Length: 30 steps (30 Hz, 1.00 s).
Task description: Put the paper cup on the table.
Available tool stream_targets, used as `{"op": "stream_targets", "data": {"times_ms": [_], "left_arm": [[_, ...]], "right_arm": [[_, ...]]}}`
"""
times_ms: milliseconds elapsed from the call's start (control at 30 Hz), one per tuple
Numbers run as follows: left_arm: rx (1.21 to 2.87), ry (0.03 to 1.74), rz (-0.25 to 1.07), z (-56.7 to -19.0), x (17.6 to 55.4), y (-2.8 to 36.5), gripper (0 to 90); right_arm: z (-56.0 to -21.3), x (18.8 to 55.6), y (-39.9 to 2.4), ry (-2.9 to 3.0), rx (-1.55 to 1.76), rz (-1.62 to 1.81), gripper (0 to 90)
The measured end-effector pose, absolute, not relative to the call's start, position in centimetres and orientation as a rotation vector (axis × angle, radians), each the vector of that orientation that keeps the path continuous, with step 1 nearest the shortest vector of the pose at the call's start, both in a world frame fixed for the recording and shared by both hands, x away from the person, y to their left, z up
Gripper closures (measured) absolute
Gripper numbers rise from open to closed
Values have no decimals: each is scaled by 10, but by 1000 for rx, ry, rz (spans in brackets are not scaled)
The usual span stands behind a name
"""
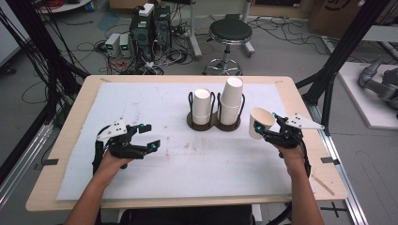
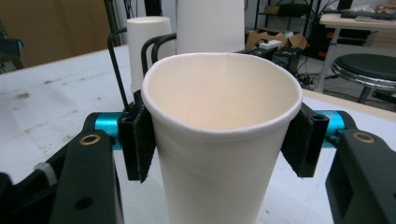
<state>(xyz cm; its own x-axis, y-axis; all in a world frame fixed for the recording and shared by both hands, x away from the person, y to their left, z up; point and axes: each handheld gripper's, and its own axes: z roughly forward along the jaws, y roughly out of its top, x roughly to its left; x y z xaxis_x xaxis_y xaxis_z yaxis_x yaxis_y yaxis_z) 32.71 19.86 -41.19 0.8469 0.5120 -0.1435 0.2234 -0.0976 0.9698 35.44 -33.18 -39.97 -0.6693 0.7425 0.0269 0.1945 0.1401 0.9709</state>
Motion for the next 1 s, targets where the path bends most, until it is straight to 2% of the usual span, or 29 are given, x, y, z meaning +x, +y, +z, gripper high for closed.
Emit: {"op": "stream_targets", "data": {"times_ms": [467, 1000], "left_arm": [[1685, 574, 261, -413, 328, 197, 220], [1694, 574, 255, -414, 327, 194, 220]], "right_arm": [[-412, 348, -345, 1886, 998, 1560, 374], [-435, 366, -339, 1916, 1096, 1438, 374]]}}
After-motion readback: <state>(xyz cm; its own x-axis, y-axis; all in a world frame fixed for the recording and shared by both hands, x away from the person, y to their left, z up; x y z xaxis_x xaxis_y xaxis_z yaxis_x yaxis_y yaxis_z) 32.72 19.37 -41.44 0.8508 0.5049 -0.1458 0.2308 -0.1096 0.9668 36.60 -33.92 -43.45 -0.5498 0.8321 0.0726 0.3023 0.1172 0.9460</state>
